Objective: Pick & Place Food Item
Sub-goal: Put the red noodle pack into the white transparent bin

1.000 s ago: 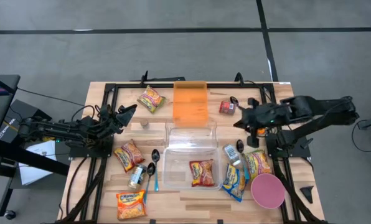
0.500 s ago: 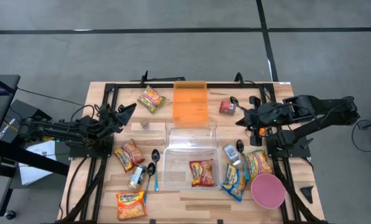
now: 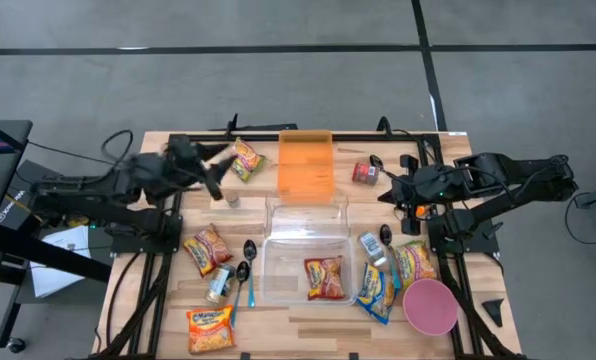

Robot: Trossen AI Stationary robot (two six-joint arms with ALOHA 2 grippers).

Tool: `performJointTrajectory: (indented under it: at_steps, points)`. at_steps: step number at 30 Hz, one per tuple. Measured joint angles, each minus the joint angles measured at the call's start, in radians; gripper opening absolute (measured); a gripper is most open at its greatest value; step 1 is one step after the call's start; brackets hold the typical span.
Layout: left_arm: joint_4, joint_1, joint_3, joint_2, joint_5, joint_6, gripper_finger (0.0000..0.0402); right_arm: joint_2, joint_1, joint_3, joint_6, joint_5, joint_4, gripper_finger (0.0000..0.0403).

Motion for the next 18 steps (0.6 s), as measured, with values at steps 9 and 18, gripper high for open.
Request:
performJointTrajectory:
  at_steps: [9,18]
  points:
    - [-0.713,0.000,0.194,0.212,0.326,-0.582,0.0190,0.000,0.000,0.000,0.050,0.000,0.014,0.0000]
    - [-0.975,-0.076,0.054,0.287,0.644,-1.176,0.0190,0.000,0.000,0.000,0.045,0.000,0.072,0.0000]
